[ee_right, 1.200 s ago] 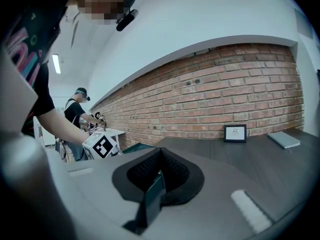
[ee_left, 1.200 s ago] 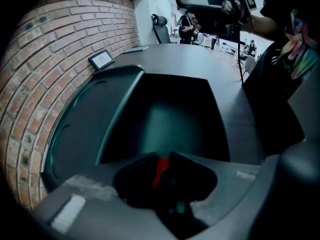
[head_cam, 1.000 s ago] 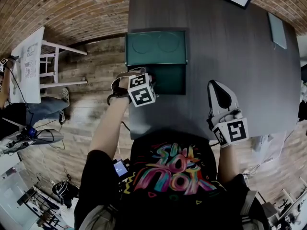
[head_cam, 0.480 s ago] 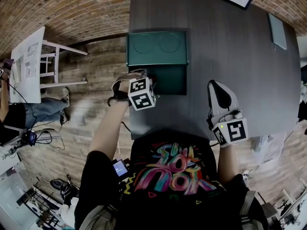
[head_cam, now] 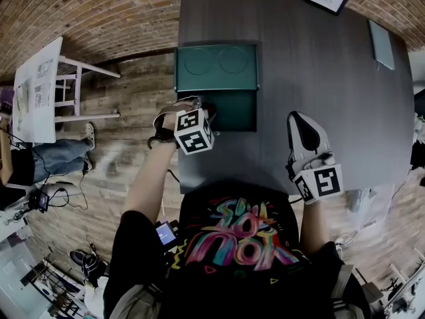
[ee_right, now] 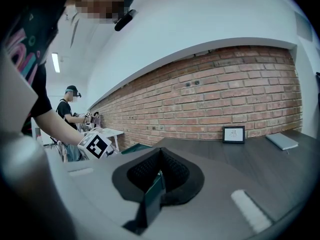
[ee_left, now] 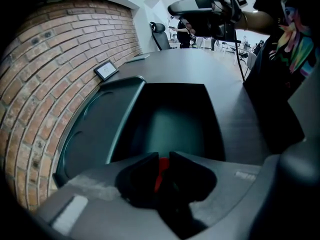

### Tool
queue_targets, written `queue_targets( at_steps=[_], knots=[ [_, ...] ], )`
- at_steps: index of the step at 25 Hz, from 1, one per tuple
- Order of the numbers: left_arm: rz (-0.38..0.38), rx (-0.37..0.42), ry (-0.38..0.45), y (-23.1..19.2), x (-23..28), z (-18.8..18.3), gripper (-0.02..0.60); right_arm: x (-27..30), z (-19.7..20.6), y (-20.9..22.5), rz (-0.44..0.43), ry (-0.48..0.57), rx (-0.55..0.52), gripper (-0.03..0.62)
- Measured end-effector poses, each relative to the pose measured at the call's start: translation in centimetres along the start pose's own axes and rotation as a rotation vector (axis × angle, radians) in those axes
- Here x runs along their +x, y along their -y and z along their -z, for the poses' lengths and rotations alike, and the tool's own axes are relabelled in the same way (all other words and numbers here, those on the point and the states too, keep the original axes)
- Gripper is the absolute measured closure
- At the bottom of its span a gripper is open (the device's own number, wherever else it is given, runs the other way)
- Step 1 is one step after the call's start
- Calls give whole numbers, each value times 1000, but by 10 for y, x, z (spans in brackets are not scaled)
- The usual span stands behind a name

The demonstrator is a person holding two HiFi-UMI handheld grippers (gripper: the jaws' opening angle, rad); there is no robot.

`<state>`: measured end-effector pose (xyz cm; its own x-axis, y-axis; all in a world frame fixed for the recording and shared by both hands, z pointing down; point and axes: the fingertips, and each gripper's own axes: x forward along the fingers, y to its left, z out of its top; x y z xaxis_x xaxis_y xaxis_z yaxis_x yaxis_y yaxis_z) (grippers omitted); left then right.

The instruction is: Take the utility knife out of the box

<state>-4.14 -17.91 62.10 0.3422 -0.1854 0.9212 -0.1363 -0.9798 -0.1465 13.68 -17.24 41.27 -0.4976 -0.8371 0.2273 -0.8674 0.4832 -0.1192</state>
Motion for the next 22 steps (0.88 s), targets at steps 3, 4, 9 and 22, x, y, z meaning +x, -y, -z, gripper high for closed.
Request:
queue_targets(
  at_steps=[3,4,9,22],
  knots=[
    [-17,-3,15,-3,-6,-3,511,-1,-1,-2,-2,-3,1,592],
    [-22,-6,21,-4,-8,-4,511,0,-1,-3,-3,-3,2,592],
    [-56,-36,64,-8,-19,-12,509,-2,-4,-4,-4,11,-1,592],
    [-199,-97,228,-21,-71,-51,508,-17,-17,-9,-12,49,-33,592]
  ],
)
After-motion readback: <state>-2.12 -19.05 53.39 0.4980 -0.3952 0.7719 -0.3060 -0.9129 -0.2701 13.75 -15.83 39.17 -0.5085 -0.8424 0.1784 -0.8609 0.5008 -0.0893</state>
